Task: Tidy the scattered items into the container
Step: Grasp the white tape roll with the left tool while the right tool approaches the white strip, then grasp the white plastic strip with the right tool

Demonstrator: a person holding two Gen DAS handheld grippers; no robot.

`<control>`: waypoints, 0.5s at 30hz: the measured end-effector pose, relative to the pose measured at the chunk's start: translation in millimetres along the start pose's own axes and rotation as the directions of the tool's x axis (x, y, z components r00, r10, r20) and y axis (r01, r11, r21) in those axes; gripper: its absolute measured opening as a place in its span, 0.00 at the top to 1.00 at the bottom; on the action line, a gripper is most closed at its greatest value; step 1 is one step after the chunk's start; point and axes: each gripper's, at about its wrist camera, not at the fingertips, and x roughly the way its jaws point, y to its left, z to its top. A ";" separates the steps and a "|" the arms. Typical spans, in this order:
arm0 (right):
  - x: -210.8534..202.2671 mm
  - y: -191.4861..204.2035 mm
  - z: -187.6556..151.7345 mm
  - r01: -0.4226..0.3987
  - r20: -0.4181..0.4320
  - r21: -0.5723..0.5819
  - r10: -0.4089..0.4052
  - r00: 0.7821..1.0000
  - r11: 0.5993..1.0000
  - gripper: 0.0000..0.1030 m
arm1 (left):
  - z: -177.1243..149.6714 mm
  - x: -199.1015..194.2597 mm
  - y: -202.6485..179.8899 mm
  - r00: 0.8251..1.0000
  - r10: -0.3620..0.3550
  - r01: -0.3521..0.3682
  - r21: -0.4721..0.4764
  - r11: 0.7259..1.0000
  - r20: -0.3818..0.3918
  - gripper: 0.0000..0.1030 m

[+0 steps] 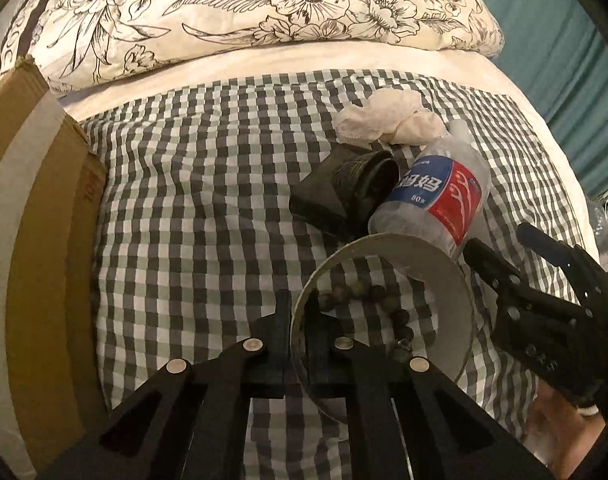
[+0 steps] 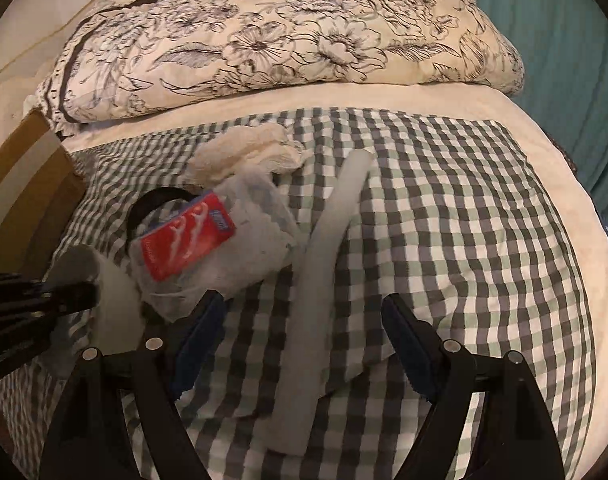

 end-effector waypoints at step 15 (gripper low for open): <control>25.5 -6.1 10.5 0.075 -0.085 0.028 -0.072 0.994 0.997 0.71 | 3.4 -11.4 0.6 1.000 0.013 -0.014 0.009 1.000 0.026 0.94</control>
